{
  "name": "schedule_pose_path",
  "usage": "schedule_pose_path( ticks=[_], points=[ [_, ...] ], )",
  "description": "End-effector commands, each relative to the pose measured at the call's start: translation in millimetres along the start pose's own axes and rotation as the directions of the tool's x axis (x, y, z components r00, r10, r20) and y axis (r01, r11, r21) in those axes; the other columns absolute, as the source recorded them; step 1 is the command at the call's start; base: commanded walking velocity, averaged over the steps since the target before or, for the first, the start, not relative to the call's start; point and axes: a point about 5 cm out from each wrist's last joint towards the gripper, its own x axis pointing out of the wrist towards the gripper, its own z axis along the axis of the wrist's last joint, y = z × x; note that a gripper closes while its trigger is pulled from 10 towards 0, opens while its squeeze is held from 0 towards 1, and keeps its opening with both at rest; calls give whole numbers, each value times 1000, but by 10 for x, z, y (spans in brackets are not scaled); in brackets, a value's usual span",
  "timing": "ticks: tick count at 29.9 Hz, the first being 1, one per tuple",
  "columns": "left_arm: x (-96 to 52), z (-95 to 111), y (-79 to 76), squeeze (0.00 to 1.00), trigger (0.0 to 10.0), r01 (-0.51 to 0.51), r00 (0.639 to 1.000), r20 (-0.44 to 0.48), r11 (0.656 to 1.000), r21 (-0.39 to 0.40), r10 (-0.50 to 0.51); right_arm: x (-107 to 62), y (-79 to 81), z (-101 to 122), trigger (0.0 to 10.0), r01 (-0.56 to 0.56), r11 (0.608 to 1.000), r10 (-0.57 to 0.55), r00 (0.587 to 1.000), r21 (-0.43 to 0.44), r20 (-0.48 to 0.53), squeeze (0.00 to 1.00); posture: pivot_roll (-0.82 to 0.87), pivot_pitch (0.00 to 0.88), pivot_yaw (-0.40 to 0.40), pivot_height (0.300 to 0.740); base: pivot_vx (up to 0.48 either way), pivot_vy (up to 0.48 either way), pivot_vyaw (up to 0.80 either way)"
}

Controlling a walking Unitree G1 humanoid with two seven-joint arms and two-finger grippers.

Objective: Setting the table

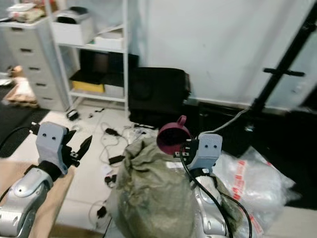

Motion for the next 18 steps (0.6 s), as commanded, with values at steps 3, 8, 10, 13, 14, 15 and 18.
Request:
schedule_pose_path(
  ticks=[3, 8, 10, 13, 14, 15, 18],
  points=[
    [-32, -73, 14, 0, 10000, -6, 1000, -27, 1000, -9, 6, -11, 4, -5, 10000, 4, 1000, -4, 1000, 7, 0, 0, -15, 0, 68, 740, 0, 0, -800],
    [-35, -76, 11, 0, 10000, -5, 1000, -29, 1000, -11, 4, -20, 3, -8, 10000, 5, 1000, -5, 1000, 6, -2, 0, -16, 1, 68, 740, 0, 0, -800],
    [-36, -76, 12, 0, 10000, -4, 1000, -29, 1000, -11, 4, -23, 5, -10, 10000, 5, 1000, -5, 1000, 6, -3, 0, -16, 2, 69, 740, 0, 0, -800],
    [-38, -76, 13, 0, 10000, -4, 1000, -30, 1000, -11, 4, -25, 6, -9, 10000, 5, 1000, -5, 1000, 6, -3, 0, -16, 4, 69, 740, 0, 0, -800],
    [-38, -76, 13, 0, 10000, -4, 1000, -30, 1000, -11, 4, -25, 6, -9, 10000, 5, 1000, -5, 1000, 6, -3, 0, -16, 4, 69, 740, 0, 0, -800],
    [-38, -77, 12, 0, 10000, -4, 1000, -30, 1000, -11, 4, -28, 5, -10, 10000, 5, 1000, -5, 1000, 5, -4, 0, -16, 6, 69, 740, 0, 0, -800],
    [-35, -79, 9, 0, 10000, -3, 1000, -30, 1000, -12, 3, -28, 3, -12, 10000, 6, 1000, -6, 1000, 5, -4, 0, -17, 6, 70, 740, 0, 0, -800]
  ],
)
